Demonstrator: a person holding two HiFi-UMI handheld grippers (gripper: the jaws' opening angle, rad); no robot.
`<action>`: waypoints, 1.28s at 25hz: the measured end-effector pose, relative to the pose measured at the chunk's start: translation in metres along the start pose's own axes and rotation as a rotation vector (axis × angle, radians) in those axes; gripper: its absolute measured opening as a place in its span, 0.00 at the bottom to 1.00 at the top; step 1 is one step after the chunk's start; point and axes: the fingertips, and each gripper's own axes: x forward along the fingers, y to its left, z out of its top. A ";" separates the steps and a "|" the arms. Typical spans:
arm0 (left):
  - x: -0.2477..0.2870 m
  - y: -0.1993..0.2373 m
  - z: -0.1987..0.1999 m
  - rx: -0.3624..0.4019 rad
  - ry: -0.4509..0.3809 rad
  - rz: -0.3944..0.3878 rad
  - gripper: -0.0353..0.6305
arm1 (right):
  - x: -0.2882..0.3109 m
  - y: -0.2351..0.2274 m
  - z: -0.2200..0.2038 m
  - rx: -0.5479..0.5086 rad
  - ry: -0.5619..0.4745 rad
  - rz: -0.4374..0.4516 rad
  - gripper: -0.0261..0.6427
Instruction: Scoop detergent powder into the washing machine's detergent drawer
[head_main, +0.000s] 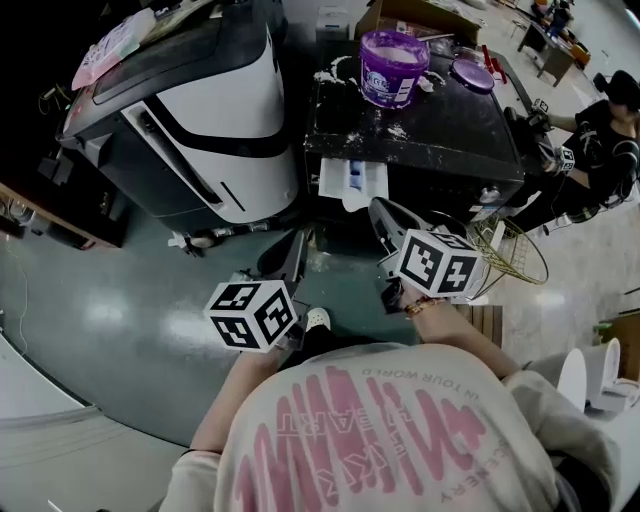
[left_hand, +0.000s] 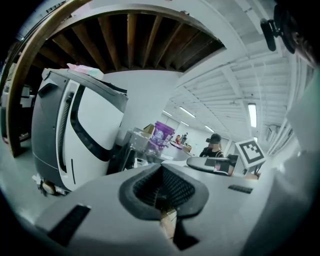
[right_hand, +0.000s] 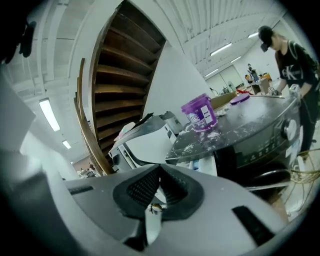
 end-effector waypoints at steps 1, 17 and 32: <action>0.002 -0.005 0.001 0.012 -0.005 -0.004 0.05 | -0.003 0.002 0.001 -0.008 -0.005 0.006 0.04; -0.004 -0.058 -0.008 0.079 -0.032 -0.005 0.05 | -0.060 0.001 0.002 -0.097 -0.033 0.018 0.04; -0.029 -0.083 -0.052 0.044 -0.011 0.024 0.05 | -0.102 -0.010 -0.037 -0.117 0.034 0.029 0.04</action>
